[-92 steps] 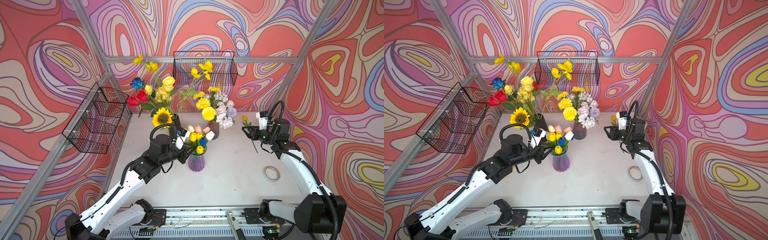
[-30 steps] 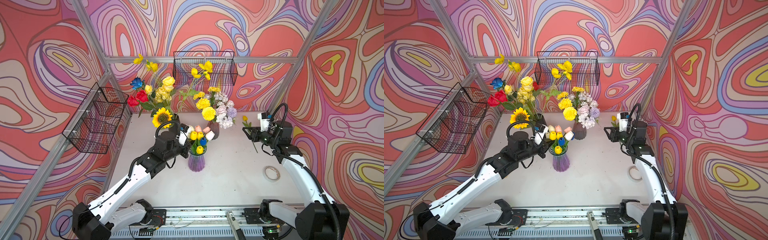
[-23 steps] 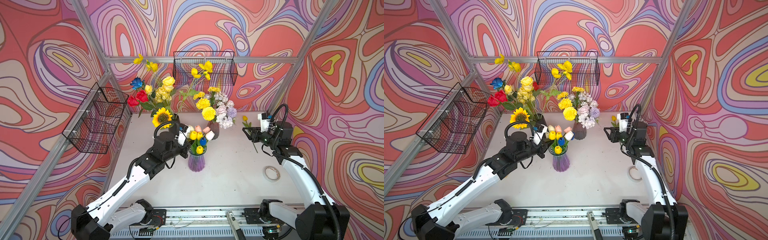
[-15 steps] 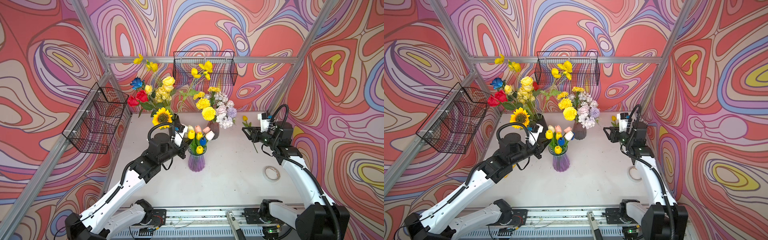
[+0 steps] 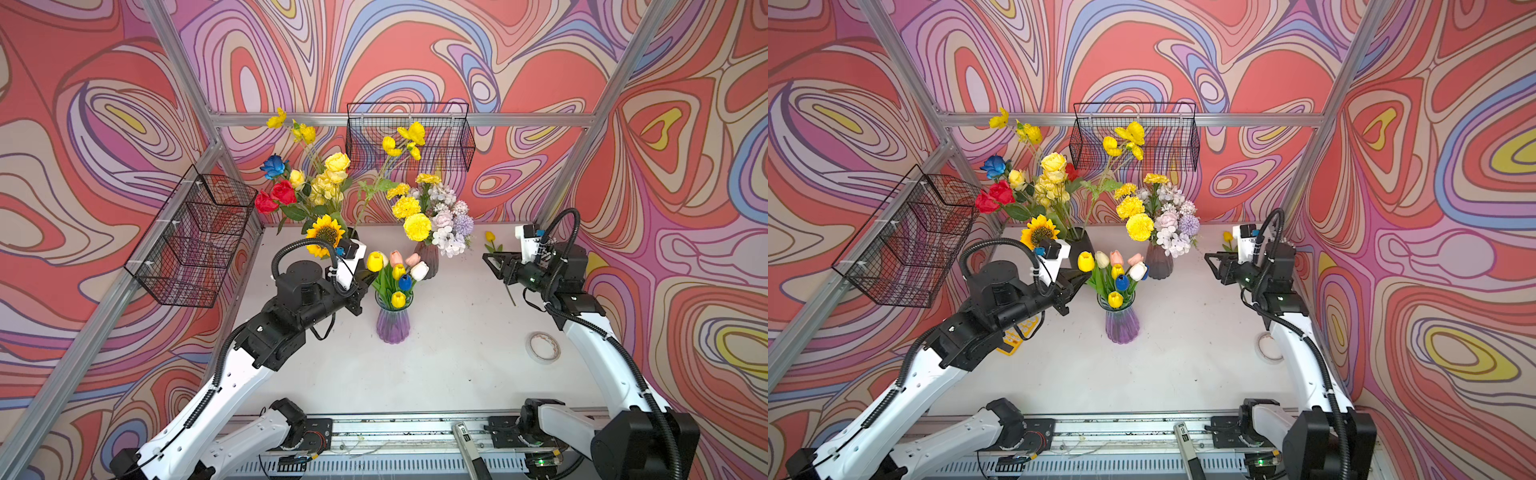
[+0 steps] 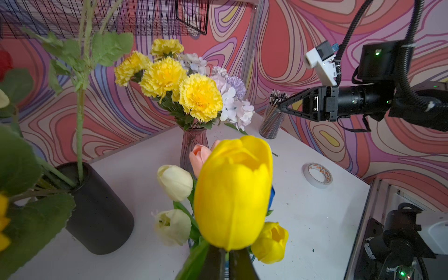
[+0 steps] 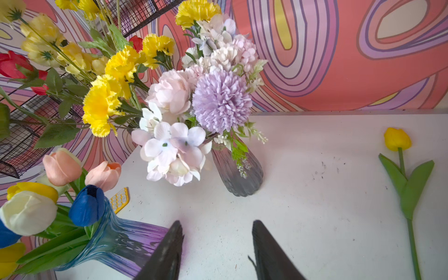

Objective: Pick out yellow flowers from the vase
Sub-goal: Pick up the flower from the vase, then place the flower at the center of the board.

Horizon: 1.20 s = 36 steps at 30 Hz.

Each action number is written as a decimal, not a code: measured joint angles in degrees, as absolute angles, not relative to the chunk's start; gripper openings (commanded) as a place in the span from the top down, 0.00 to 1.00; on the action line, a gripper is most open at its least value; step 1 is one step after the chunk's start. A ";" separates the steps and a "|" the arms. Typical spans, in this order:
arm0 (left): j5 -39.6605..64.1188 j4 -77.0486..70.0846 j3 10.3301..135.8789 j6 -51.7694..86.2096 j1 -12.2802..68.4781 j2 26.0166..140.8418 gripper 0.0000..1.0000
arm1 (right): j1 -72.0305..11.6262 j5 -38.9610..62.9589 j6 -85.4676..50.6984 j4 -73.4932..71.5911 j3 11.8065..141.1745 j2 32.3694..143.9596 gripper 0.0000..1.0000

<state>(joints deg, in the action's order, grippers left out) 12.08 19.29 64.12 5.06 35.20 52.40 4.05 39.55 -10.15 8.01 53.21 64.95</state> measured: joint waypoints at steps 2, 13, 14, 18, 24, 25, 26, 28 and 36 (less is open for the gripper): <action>12.19 20.95 65.98 4.08 35.20 51.53 1.00 | 4.05 40.21 -10.17 7.62 53.21 64.93 0.51; 13.50 27.70 73.19 0.19 35.20 50.59 1.00 | 4.05 43.44 -10.98 6.13 53.21 64.88 0.51; 13.65 28.05 73.69 0.10 35.20 50.59 1.00 | 4.05 43.68 -11.07 6.04 53.21 64.82 0.51; 14.74 30.35 76.90 -0.49 35.20 50.61 1.00 | 4.05 44.53 -11.73 5.56 53.17 64.47 0.51; 14.94 33.95 82.63 -1.30 35.20 50.35 1.00 | 4.05 45.47 -12.80 5.48 53.19 64.47 0.51; 14.83 34.41 83.26 -1.32 35.20 50.19 1.00 | 4.05 45.65 -13.06 5.45 53.17 64.47 0.51; 14.76 34.74 83.74 -1.37 35.20 50.02 1.00 | 4.05 45.91 -13.21 5.34 53.17 64.47 0.51; 14.74 35.53 84.71 -1.52 35.20 49.65 1.00 | 4.05 46.37 -13.65 4.89 53.17 64.47 0.51; 15.20 39.72 90.00 -1.91 35.20 49.74 0.97 | 4.05 48.05 -14.79 3.33 53.19 64.05 0.51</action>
<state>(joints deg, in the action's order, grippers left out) 15.20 39.72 90.00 -1.91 35.20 49.74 4.05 48.05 -14.79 3.33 53.19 64.05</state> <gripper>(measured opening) 0.052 0.491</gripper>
